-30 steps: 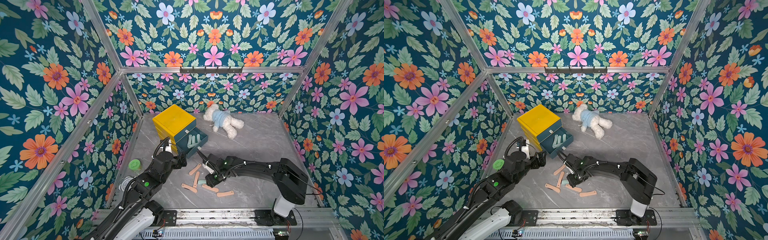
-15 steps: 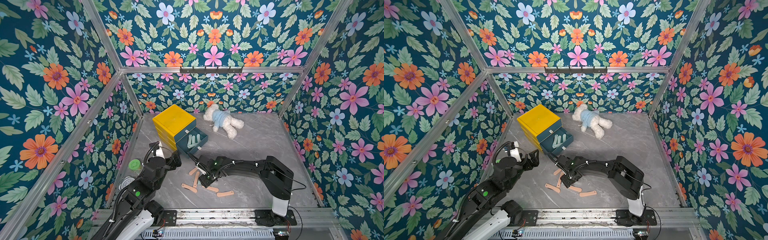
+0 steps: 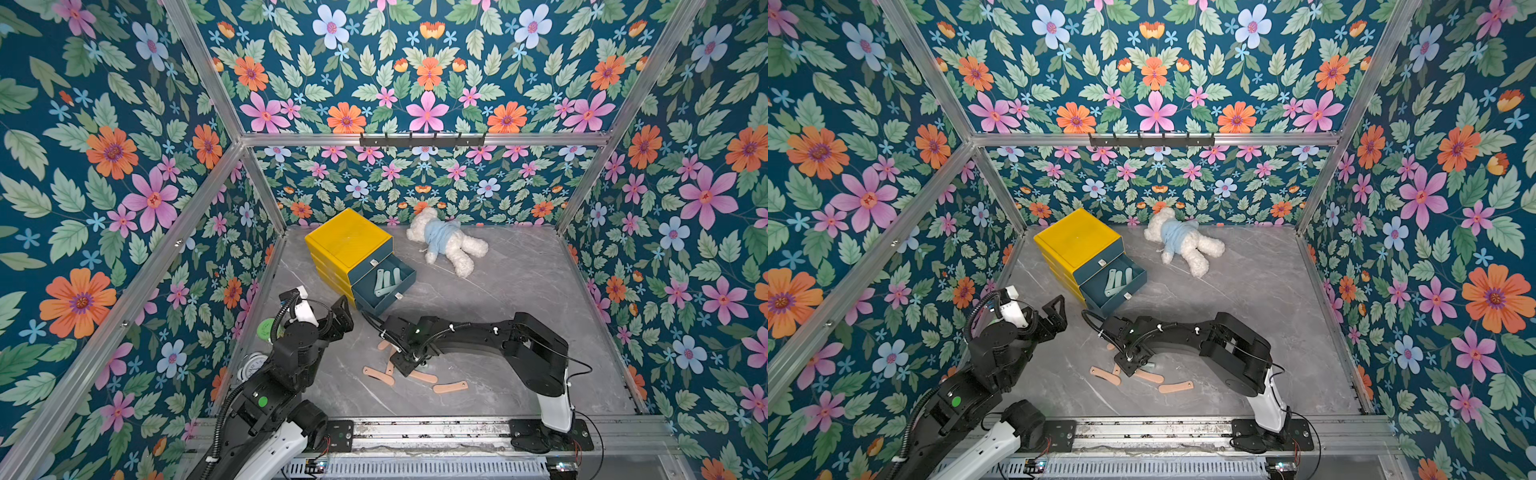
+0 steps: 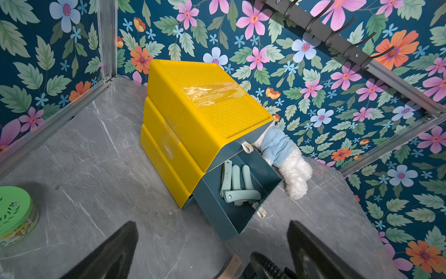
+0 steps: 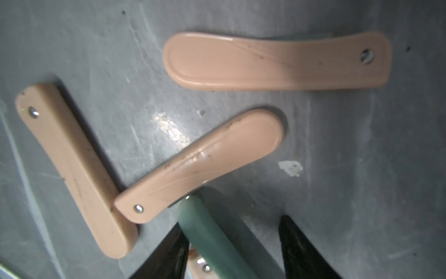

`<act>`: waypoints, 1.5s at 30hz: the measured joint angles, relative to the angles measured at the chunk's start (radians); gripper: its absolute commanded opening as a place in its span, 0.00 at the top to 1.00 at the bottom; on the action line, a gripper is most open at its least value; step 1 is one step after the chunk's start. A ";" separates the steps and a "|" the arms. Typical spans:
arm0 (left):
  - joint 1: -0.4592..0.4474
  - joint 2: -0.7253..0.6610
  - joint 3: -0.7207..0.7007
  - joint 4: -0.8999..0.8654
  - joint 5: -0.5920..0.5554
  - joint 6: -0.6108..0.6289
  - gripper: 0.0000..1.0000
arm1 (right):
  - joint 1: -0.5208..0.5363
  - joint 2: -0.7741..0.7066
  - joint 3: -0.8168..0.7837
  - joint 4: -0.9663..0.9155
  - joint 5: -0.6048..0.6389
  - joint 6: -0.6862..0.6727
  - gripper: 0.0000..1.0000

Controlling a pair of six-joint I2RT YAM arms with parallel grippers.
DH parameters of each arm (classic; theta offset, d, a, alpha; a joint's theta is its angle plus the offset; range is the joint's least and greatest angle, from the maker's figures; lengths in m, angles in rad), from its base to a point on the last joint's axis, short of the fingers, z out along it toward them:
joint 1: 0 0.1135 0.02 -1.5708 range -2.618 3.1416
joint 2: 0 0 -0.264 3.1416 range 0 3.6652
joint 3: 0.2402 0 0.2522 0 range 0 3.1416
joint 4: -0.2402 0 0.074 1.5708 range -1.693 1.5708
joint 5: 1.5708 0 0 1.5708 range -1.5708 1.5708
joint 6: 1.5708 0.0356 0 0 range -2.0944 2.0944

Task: Place the fruit knives into the drawer by color
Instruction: Pick up the fruit knife from the center of the board.

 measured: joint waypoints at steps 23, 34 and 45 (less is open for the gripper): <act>0.000 0.025 -0.025 0.005 0.001 -0.001 0.01 | -0.101 -0.094 -0.182 0.084 0.053 0.071 0.77; 0.000 0.044 -0.036 0.007 0.004 -0.003 0.01 | -0.103 -0.184 -0.244 0.122 0.065 0.108 0.87; 0.000 0.043 -0.073 0.006 0.004 -0.015 0.01 | -0.137 -0.486 -0.270 0.249 0.071 0.146 0.89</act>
